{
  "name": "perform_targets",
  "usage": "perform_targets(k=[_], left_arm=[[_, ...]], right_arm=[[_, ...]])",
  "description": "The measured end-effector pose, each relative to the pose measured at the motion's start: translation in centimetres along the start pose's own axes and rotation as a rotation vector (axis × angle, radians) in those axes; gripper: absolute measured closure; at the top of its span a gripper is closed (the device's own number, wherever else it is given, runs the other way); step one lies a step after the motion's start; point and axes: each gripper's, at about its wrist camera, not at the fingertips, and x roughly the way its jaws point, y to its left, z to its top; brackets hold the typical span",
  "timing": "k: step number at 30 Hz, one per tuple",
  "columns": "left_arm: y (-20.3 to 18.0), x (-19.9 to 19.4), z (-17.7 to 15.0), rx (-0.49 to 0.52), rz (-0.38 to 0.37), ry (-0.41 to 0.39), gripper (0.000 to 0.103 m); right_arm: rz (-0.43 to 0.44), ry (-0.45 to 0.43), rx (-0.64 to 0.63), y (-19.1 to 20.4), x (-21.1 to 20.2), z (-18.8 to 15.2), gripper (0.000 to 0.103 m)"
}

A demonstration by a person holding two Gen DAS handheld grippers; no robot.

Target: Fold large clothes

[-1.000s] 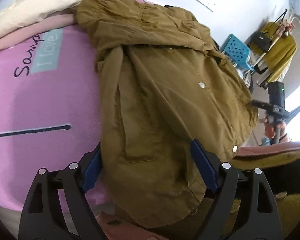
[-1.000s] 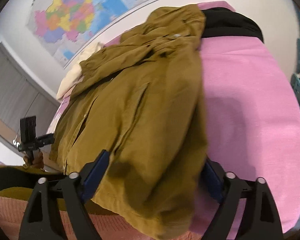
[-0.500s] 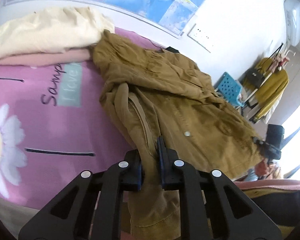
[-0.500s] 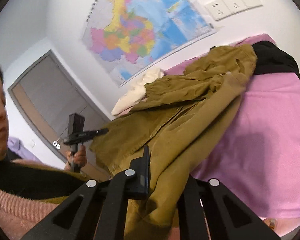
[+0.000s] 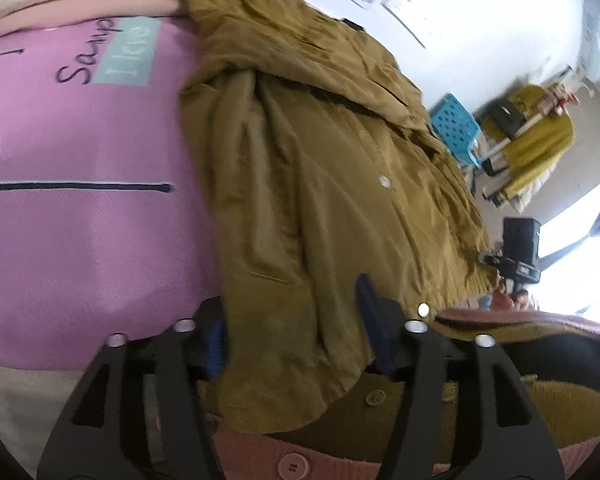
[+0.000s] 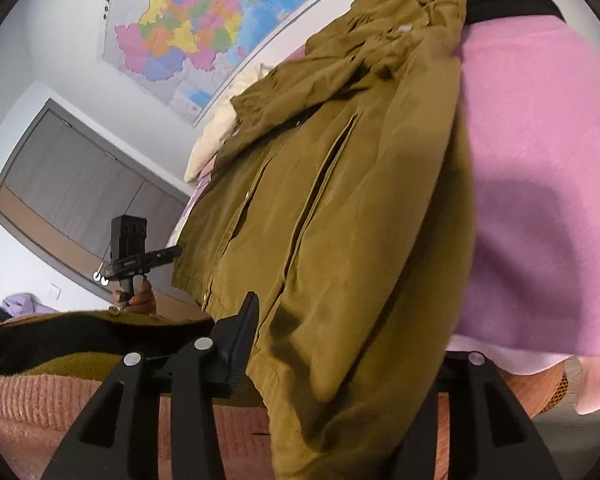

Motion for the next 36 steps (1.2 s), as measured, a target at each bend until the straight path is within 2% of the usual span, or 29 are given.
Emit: perform_targets(k=[1, 2, 3, 9, 12, 19, 27, 36], left_arm=[[-0.3, 0.2, 0.1, 0.011, 0.007, 0.005, 0.046], [-0.7, 0.2, 0.1, 0.019, 0.014, 0.005, 0.063], [-0.8, 0.1, 0.4, 0.013, 0.023, -0.003, 0.088], [-2.1, -2.5, 1.8, 0.012, 0.010, -0.090, 0.090], [-1.9, -3.6, 2.9, -0.021, -0.021, -0.100, 0.090], [-2.5, -6.1, 6.5, -0.032, -0.029, -0.136, 0.089], [-3.5, -8.1, 12.9, 0.001, 0.011, -0.167, 0.088], [-2.4, -7.3, 20.3, -0.027, 0.045, -0.161, 0.088]], right_arm=[[0.017, 0.011, -0.004, 0.3, 0.4, -0.1, 0.076], [0.029, 0.011, -0.024, 0.8, 0.6, -0.2, 0.085], [0.024, -0.003, -0.033, 0.9, 0.5, -0.2, 0.091], [0.083, -0.126, -0.066, 3.4, -1.8, 1.5, 0.093], [0.107, -0.190, -0.070, 4.5, -3.2, 3.4, 0.094], [0.143, -0.292, -0.066, 5.4, -5.5, 8.6, 0.094], [0.147, -0.333, -0.059, 5.1, -6.0, 15.8, 0.094], [0.140, -0.323, -0.011, 4.2, -4.4, 23.7, 0.094]])
